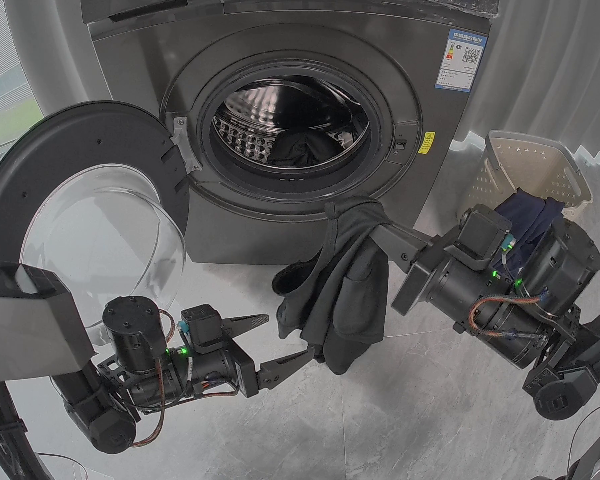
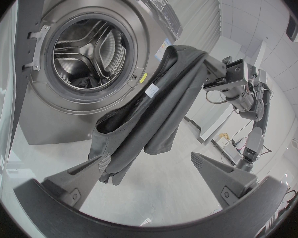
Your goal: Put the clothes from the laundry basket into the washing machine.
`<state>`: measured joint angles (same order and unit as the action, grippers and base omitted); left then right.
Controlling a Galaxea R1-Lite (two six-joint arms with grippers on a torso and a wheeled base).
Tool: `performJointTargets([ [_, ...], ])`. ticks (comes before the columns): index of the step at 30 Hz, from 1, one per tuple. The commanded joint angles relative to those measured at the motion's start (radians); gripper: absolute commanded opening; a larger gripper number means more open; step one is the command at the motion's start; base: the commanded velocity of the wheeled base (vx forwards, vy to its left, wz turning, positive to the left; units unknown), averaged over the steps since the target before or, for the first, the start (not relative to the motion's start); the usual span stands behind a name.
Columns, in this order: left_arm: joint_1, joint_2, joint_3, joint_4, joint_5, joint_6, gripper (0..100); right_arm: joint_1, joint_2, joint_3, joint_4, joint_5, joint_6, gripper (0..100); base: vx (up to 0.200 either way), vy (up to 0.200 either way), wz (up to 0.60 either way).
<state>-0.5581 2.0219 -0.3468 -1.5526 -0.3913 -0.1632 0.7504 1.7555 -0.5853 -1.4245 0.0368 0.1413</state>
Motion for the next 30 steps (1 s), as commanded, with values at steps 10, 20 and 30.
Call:
performJointTargets([
  [10, 0.064, 0.084, -0.012, -0.006, 0.0, 0.014, 100, 0.009, -0.004, 0.007, -0.001, 0.002, 0.0, 0, 0.0, 0.0, 0.0],
  [20, 0.052, 0.141, -0.037, -0.008, -0.001, 0.024, 100, 0.02, -0.002, 0.007, -0.001, 0.0, 0.0, 0, 0.0, 0.0, 0.0],
  [30, 0.055, 0.187, -0.1, -0.008, -0.001, 0.025, 100, 0.021, -0.004, 0.01, 0.001, 0.0, 0.0, 0, 0.0, 0.0, 0.0],
])
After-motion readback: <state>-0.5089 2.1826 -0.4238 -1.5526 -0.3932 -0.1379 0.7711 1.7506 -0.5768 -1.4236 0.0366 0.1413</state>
